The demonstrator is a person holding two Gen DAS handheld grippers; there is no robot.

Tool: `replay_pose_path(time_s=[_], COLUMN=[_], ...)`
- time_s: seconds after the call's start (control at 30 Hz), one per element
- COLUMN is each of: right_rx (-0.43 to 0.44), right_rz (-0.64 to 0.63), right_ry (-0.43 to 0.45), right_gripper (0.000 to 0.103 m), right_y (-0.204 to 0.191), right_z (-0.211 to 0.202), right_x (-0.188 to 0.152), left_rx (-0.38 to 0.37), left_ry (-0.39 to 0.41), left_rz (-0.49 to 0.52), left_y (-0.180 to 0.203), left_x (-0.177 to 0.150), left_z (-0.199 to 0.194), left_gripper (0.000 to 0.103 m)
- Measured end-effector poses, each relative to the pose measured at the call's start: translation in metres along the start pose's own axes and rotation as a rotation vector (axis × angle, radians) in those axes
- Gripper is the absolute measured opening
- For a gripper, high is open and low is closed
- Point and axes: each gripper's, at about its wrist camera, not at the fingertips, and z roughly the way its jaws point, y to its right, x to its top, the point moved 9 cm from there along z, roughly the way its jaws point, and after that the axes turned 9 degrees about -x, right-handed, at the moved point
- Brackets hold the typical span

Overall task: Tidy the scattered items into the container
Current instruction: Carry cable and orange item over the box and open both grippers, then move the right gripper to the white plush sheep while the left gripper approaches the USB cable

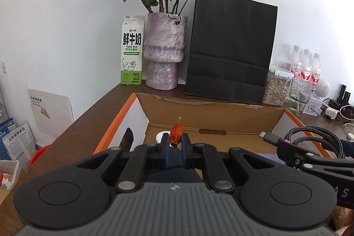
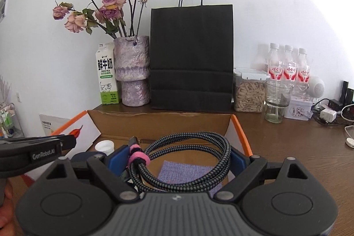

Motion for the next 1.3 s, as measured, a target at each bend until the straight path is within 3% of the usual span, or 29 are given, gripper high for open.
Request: replay_pose_path(time_s=[0.23, 0.3, 0.33, 0.37, 0.47, 1.17, 1.3], right_rx=[-0.003, -0.003, -0.003, -0.008, -0.019, -0.025, -0.025], right_rz=[-0.007, -0.016, -0.019, -0.019, -0.008, 0.029, 0.035], right_ry=[-0.014, -0.021, -0.021, -0.022, -0.006, 0.03, 0.035], right_gripper=[0.09, 0.091, 0.093, 0.102, 0.103, 0.103, 0.103], right_y=[-0.002, -0.003, -0.003, -0.003, -0.002, 0.004, 0.005], right_z=[0.002, 0.002, 0.002, 0.002, -0.003, -0.02, -0.023], right_x=[-0.004, -0.006, -0.007, -0.008, -0.006, -0.001, -0.002], left_rx=[0.004, 0.026, 0.046, 0.072, 0.113, 0.094, 0.097], left_ry=[-0.003, 0.006, 0.01, 0.023, 0.09, 0.056, 0.12], left_rz=[0.016, 0.017, 0.009, -0.006, -0.033, -0.013, -0.024], left_y=[0.004, 0.002, -0.001, -0.004, -0.015, -0.01, -0.012], left_x=[-0.003, -0.002, -0.001, 0.0, 0.009, -0.004, 0.0], left_z=[-0.001, -0.003, -0.005, -0.008, -0.017, -0.017, -0.028], left_gripper=[0.011, 0.021, 0.056, 0.103, 0.103, 0.103, 0.103])
